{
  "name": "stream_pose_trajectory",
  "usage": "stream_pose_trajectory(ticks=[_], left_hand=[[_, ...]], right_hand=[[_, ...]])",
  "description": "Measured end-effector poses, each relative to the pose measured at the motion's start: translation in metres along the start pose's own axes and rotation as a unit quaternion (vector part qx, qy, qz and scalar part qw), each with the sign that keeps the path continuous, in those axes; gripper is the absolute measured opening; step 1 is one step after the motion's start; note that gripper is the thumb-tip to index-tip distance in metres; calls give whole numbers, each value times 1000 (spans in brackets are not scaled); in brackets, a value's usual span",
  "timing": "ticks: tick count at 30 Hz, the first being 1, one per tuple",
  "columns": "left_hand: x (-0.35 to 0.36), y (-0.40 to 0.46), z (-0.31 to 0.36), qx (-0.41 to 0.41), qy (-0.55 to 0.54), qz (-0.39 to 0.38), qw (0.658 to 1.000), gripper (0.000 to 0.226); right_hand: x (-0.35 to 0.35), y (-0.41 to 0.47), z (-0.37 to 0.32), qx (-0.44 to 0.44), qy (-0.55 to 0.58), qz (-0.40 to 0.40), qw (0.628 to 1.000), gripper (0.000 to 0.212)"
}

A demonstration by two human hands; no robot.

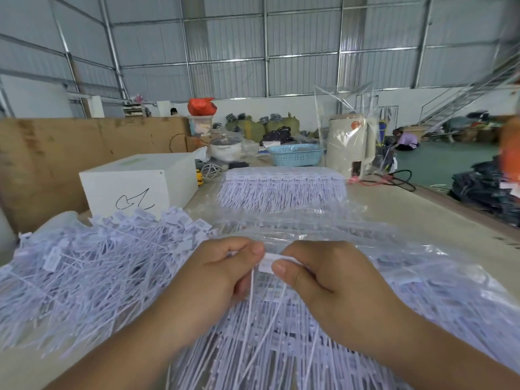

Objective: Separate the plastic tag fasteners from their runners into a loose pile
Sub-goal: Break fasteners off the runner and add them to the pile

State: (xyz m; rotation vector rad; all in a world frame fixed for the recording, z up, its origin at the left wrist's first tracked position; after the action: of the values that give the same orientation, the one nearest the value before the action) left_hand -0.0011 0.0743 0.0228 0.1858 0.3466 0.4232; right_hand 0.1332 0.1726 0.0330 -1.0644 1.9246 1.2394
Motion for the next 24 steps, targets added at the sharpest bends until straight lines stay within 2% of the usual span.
stream_pose_trajectory(ticks=[3, 6, 9, 12, 14, 16, 17, 20, 24], left_hand=[[7, -4, -7, -25, -139, 60, 988, 32], [14, -6, -2, -33, -276, 68, 958, 28], [16, -7, -1, -41, -311, 71, 947, 19], [-2, -9, -8, -55, -354, 132, 924, 22], [-17, -11, -11, -62, -323, 149, 932, 21], [-20, -13, -7, -54, -269, 112, 955, 18], [-15, -14, -4, -42, -252, 82, 963, 25], [5, -18, 5, -22, -213, 28, 976, 37], [13, -19, 5, -33, -200, 14, 979, 37]], right_hand=[[7, 1, -4, -2, 6, 26, 1000, 38], [9, 1, -5, 7, 42, 57, 997, 27], [10, 1, -6, -6, 66, 59, 996, 29], [5, -1, -7, -27, 102, 63, 992, 32], [0, -2, -6, -31, 169, 61, 983, 27], [0, -3, -7, -40, 226, 43, 972, 22], [2, -3, -8, -45, 237, 27, 970, 22], [13, -4, -9, -59, 214, 3, 975, 32], [14, -5, -12, -58, 199, 64, 976, 34]])
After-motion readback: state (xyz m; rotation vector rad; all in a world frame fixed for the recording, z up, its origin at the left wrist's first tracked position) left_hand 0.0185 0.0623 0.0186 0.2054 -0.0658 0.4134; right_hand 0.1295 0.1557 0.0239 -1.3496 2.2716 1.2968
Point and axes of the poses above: each hand's wrist, its own y-axis towards the middle knuckle, its own x-axis out of the palm, z = x × y, the point moved 3 cm from there along y, towards the middle knuckle, and after that the axes turned 9 degrees about -z, right-handed, at the moved point
